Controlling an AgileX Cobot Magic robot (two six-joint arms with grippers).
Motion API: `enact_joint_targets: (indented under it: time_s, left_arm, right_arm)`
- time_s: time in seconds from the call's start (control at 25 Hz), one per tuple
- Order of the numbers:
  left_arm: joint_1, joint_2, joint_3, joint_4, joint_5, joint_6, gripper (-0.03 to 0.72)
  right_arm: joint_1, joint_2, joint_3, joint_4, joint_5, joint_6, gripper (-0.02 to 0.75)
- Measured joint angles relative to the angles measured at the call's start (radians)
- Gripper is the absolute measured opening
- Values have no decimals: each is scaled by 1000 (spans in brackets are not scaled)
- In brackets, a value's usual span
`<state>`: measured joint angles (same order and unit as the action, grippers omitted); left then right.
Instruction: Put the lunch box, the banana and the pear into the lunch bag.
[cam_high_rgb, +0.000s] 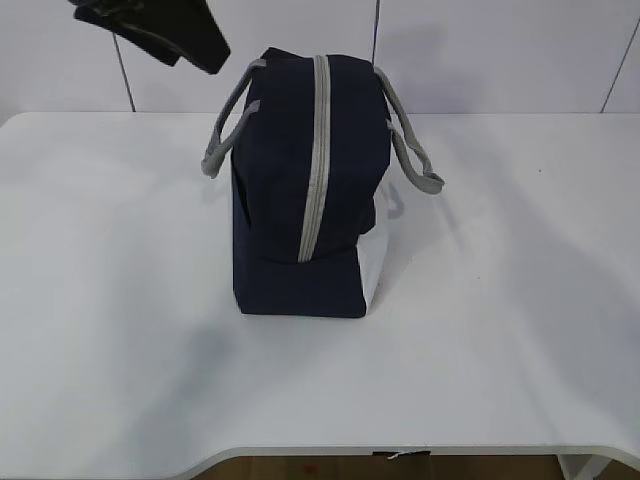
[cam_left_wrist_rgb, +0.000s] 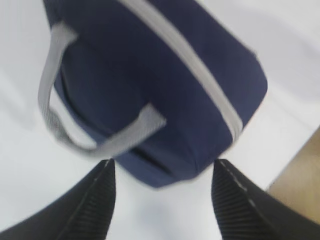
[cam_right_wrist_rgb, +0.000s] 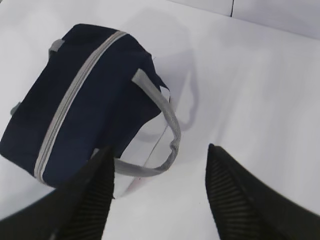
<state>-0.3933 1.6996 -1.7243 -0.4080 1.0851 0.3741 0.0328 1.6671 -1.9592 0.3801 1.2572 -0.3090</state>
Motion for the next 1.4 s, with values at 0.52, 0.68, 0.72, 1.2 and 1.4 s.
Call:
enact_joint_targets:
  time_s: [0.52, 0.68, 0.72, 1.2, 1.4]
  left_arm:
    - [0, -137, 2, 152, 162, -284, 439]
    - [0, -246, 79, 154, 162, -290, 435]
    - [0, -284, 115, 157, 162, -290, 435]
    - [0, -850, 616, 301, 167, -292, 386]
    - [0, -1083, 811, 387, 121, -292, 382]
  right_arm:
    - [0, -316, 501, -27, 0, 78, 464]
    - [0, -474, 653, -33, 0, 87, 464]
    - [0, -517, 688, -33, 0, 87, 464]
    - [0, -1015, 939, -145, 2, 139, 464]
    - [0, -1171, 1047, -241, 6, 175, 464]
